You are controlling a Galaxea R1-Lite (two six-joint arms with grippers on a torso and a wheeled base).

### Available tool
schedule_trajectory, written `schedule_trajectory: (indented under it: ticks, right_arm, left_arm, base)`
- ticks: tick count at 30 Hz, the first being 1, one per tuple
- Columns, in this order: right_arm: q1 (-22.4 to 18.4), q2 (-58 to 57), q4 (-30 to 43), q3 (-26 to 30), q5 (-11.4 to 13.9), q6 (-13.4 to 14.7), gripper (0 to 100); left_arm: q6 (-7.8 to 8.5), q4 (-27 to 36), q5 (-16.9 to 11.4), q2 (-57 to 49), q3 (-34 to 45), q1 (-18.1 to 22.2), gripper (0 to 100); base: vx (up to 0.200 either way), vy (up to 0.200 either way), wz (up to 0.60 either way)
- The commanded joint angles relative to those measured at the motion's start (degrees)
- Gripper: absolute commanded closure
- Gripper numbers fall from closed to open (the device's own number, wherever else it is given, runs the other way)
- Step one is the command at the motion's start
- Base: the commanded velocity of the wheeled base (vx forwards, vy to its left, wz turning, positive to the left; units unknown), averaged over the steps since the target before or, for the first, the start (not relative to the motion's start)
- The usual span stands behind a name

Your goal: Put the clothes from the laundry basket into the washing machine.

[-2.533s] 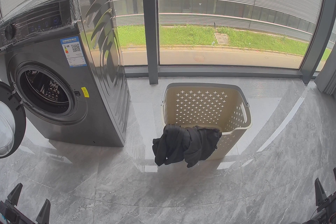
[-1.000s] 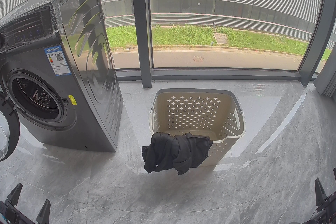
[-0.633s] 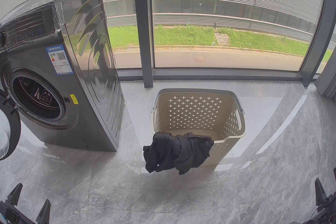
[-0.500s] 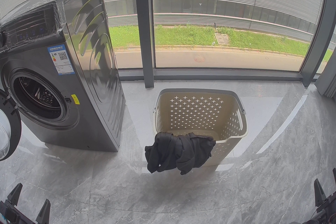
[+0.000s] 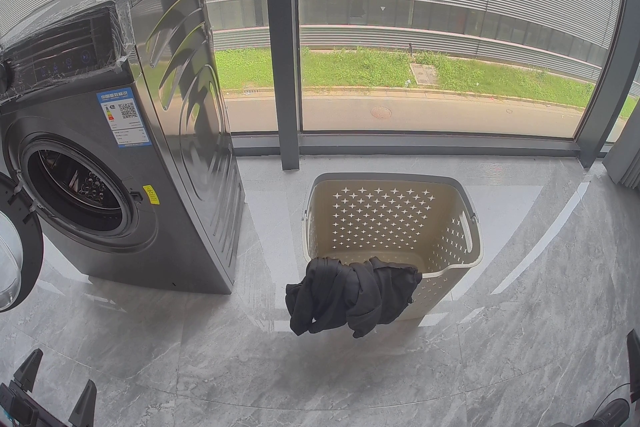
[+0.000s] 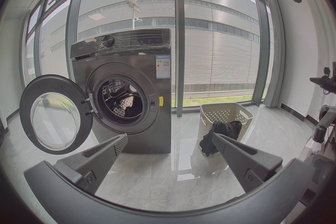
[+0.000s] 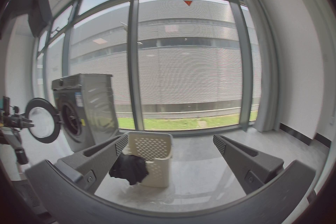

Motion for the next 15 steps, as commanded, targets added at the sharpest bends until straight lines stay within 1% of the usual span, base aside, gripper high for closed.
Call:
schedule_trajectory:
  ticks: [1,2,3,5,6,7,8,9,10,11,12,15]
  right_arm:
    - [1.7,15.3,1.6,-1.2,16.5,0.0,0]
    - [1.9,17.6,1.6,-1.2,19.5,0.0,0]
    - [1.8,21.3,1.3,-1.2,22.0,-0.2,0]
    - [1.4,28.7,0.0,-1.6,22.2,-0.7,0]
    - [1.4,28.7,0.0,-1.6,22.2,-0.7,0]
    - [1.8,33.4,-2.6,-1.6,22.1,-0.9,0]
    - [1.9,39.5,-8.4,-1.4,22.0,-1.1,0]
    - [2.0,42.3,-11.0,-1.2,22.0,-1.0,0]
    - [2.0,42.9,-11.4,-1.1,22.0,-1.0,0]
    - [2.3,48.3,-15.9,-1.1,22.0,-0.8,0]
    - [2.6,51.3,-18.2,-1.1,22.0,-0.7,0]
    - [5.0,58.3,-23.0,-1.4,21.9,-0.3,0]
  left_arm:
    - [-0.02,0.0,-0.1,-0.9,1.0,0.0,0]
    - [-0.02,0.0,-0.1,-0.9,1.0,0.0,0]
    - [-0.02,0.0,-0.1,-0.9,1.0,0.0,0]
    - [-0.29,0.0,0.0,-0.9,1.0,0.0,0]
    - [-0.29,0.0,0.0,-0.9,1.0,0.0,0]
    - [-0.02,0.0,-0.1,-0.9,1.0,0.0,0]
    - [-0.2,0.0,-0.1,-0.9,1.0,0.0,0]
    - [-0.29,0.0,0.0,-0.9,1.0,0.0,0]
    - [-0.29,0.0,-0.1,-0.9,1.0,0.0,0]
    - [-0.38,0.0,-0.1,-0.9,1.0,0.0,0]
    - [-0.38,0.0,0.0,-0.9,1.0,0.0,0]
    - [-0.55,0.0,0.0,-0.9,1.0,0.0,0]
  base:
    - [0.0,0.0,0.0]
    - [0.0,0.0,0.0]
    - [0.0,0.0,0.0]
    - [0.2,0.0,0.0]
    - [0.2,0.0,0.0]
    - [0.0,0.0,0.0]
    - [0.0,0.0,0.0]
    - [0.0,0.0,0.0]
    - [0.0,0.0,0.0]
    - [0.0,0.0,0.0]
    - [0.0,0.0,0.0]
    - [0.0,0.0,0.0]
